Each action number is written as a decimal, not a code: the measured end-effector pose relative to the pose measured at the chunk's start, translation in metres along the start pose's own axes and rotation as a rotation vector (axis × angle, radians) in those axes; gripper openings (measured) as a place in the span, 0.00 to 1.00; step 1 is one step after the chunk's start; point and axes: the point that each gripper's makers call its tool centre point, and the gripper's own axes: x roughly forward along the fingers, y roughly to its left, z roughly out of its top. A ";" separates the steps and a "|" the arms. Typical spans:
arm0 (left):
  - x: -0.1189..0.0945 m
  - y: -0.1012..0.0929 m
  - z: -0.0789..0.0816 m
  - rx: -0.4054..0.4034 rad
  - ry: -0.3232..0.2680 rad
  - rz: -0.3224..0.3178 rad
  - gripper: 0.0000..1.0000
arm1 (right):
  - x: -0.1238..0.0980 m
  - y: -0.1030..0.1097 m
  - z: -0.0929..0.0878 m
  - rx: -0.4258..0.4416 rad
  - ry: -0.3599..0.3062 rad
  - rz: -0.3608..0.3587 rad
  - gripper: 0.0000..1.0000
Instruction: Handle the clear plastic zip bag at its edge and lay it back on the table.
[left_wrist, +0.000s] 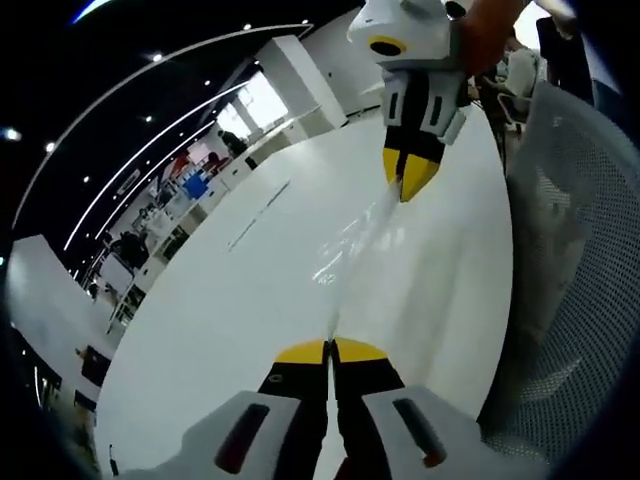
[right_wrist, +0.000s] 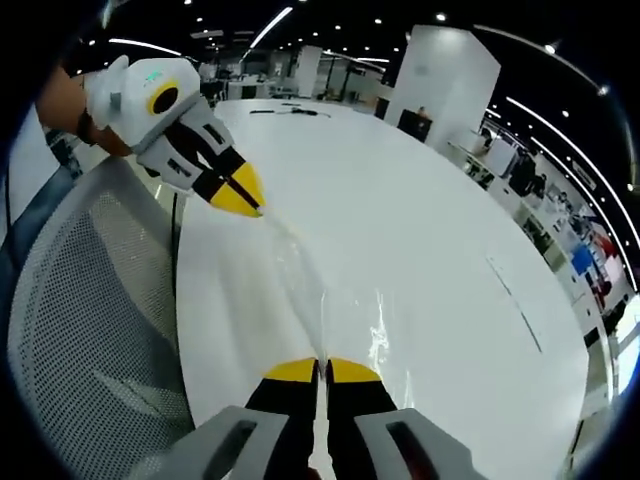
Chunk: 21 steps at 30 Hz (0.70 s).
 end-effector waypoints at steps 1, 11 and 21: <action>-0.001 0.000 0.001 -0.005 -0.002 0.001 0.00 | 0.001 -0.001 -0.001 0.003 0.001 -0.002 0.00; -0.007 -0.004 0.012 -0.003 -0.012 -0.007 0.00 | 0.004 -0.005 -0.006 0.017 0.016 -0.020 0.00; -0.013 -0.012 0.029 0.008 -0.033 -0.003 0.00 | 0.007 -0.016 -0.014 0.028 0.040 -0.057 0.00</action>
